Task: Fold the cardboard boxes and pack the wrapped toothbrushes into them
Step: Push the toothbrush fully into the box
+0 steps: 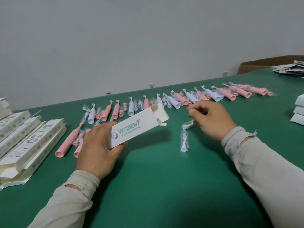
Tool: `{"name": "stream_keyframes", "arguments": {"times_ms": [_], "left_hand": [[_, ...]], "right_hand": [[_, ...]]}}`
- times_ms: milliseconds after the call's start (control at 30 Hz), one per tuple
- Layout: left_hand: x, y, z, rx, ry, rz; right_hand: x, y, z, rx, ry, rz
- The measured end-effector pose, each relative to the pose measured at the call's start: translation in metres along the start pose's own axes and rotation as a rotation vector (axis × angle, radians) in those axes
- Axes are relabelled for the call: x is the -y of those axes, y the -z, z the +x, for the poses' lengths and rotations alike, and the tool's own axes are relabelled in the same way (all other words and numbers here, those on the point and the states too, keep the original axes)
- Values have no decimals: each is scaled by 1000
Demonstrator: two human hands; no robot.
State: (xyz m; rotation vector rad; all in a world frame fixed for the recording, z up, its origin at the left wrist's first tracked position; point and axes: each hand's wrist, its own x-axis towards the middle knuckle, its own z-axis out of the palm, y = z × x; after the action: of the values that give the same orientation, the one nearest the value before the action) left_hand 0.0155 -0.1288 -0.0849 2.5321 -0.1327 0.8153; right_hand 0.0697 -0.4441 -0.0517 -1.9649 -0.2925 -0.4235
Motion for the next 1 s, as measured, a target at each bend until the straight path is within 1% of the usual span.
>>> {"name": "stream_keyframes", "arguments": {"times_ms": [33, 100, 167, 233, 300, 433, 500, 733, 867, 1000], "left_hand": [[0, 0, 0, 3, -2, 2], [1, 0, 0, 6, 7, 2], [0, 1, 0, 13, 12, 1], [1, 0, 0, 18, 3, 4], [1, 0, 0, 19, -9, 10], [-1, -1, -1, 44, -31, -15], [-1, -1, -2, 48, -34, -20], [-4, 0, -1, 59, -41, -38], [-4, 0, -1, 74, 27, -12], [-6, 2, -2, 93, -4, -6]], "right_hand": [[-2, 1, -1, 14, 1, -35], [5, -4, -5, 31, 49, 26], [17, -14, -11, 34, 175, 25], [26, -22, -16, 53, 285, -48], [30, -27, -21, 95, 333, -132], [27, -25, -21, 179, 299, -224], [25, -23, -19, 223, 253, -208], [22, -27, -20, 302, 88, 135], [21, -26, -19, 292, 113, 124], [21, -27, -20, 299, 158, 65]]}}
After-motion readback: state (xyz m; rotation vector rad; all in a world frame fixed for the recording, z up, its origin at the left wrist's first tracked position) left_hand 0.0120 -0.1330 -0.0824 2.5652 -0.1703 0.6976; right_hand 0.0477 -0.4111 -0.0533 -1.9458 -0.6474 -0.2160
